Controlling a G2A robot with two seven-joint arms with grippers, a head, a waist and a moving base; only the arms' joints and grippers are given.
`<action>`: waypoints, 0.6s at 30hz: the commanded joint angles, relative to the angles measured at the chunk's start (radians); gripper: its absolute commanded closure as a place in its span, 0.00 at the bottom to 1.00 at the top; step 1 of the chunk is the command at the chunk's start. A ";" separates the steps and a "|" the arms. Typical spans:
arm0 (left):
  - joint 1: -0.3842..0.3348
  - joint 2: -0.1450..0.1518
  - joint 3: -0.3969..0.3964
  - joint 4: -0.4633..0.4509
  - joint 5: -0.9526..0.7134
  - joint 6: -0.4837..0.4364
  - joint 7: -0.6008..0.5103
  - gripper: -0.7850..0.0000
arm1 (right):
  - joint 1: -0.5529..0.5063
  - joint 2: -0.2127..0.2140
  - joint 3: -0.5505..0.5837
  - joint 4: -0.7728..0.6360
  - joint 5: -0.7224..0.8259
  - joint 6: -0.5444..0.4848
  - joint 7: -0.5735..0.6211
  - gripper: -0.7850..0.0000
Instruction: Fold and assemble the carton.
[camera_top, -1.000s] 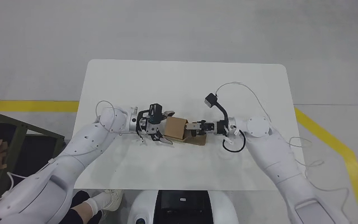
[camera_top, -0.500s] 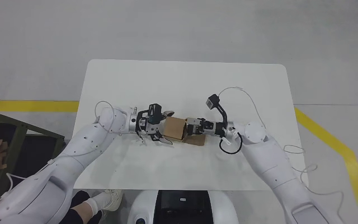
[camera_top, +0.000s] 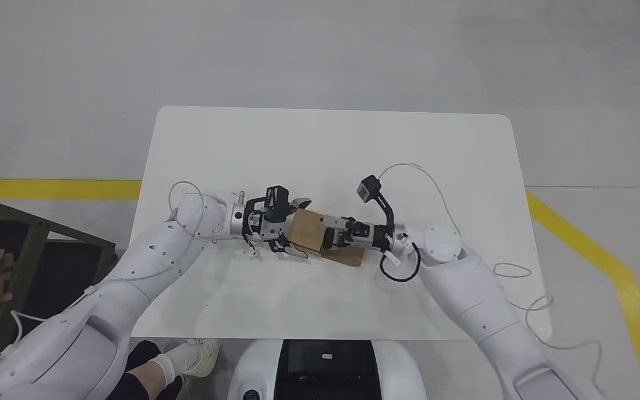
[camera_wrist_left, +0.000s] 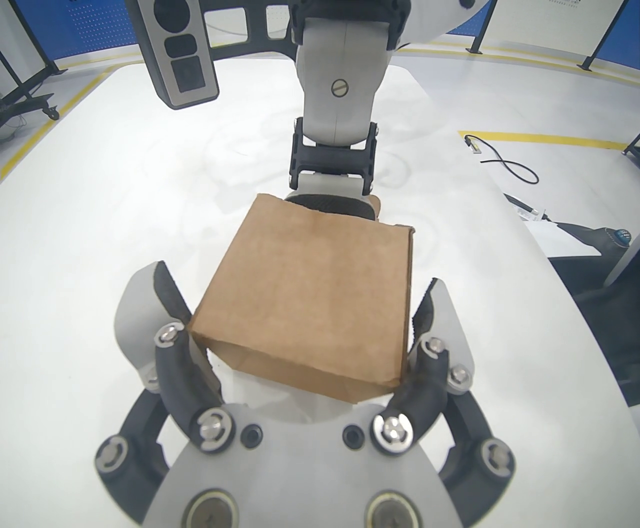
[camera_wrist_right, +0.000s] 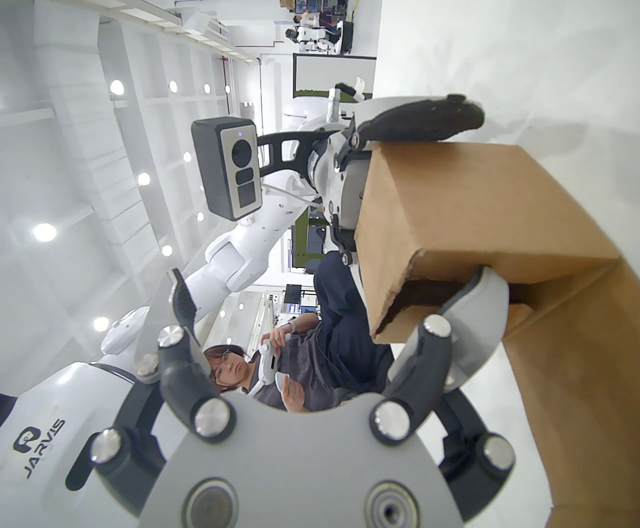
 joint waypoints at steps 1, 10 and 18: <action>0.001 0.000 -0.002 0.000 -0.002 0.000 -0.001 0.00 | 0.002 -0.003 -0.001 0.006 0.007 -0.001 -0.004 0.00; 0.008 0.000 -0.012 -0.005 -0.008 0.004 -0.017 0.00 | 0.013 -0.016 -0.009 0.029 0.036 -0.006 -0.005 0.00; 0.014 -0.001 -0.026 -0.005 -0.034 0.000 -0.046 0.00 | 0.027 -0.025 -0.011 0.059 0.047 -0.013 -0.007 0.00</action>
